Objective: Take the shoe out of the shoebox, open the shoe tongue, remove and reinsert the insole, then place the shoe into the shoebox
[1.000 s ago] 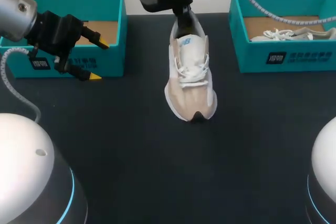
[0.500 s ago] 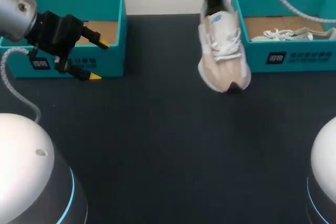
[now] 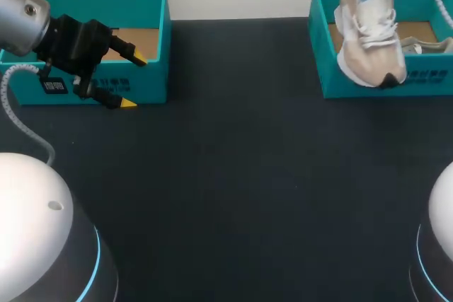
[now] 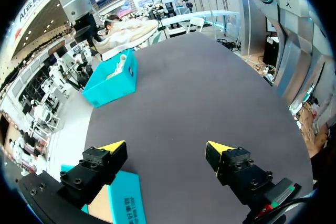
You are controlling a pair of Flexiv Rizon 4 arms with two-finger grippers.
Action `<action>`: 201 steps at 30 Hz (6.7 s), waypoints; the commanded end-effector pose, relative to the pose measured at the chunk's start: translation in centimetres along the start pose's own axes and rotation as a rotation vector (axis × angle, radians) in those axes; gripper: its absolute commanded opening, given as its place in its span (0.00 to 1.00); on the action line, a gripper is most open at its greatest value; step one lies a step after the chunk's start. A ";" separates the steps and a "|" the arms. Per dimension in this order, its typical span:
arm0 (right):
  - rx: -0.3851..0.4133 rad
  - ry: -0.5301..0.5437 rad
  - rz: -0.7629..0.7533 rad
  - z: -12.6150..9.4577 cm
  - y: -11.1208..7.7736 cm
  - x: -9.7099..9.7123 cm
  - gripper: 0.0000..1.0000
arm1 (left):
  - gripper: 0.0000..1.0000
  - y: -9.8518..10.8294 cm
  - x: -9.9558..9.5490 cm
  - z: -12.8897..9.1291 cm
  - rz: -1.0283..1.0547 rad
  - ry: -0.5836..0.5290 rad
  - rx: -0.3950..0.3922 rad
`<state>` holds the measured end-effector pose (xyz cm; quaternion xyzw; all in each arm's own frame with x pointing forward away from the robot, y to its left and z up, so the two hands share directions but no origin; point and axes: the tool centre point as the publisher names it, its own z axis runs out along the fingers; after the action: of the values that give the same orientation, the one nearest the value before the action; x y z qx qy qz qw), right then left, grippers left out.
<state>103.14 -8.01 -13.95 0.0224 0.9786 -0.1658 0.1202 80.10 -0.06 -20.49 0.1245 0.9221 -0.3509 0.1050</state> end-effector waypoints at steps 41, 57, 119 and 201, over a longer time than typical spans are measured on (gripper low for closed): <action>0.064 0.033 0.130 13.6 -19.1 -13.0 0.00 | 1.00 0.0 0.1 0.0 0.000 0.000 -0.002; 0.210 0.192 0.991 13.7 -22.3 -10.6 0.00 | 1.00 0.0 0.1 0.0 0.000 0.000 -0.002; 0.281 0.212 1.513 13.9 -21.1 -9.7 0.00 | 1.00 0.0 0.1 0.0 0.000 0.000 -0.002; 0.354 0.206 1.618 32.0 -18.3 -7.4 0.00 | 1.00 0.0 0.1 0.0 0.000 0.000 -0.002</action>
<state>115.25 -35.51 -34.67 0.7517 0.6266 -0.1733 0.1108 80.10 -0.06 -20.49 0.1245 0.9221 -0.3509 0.1050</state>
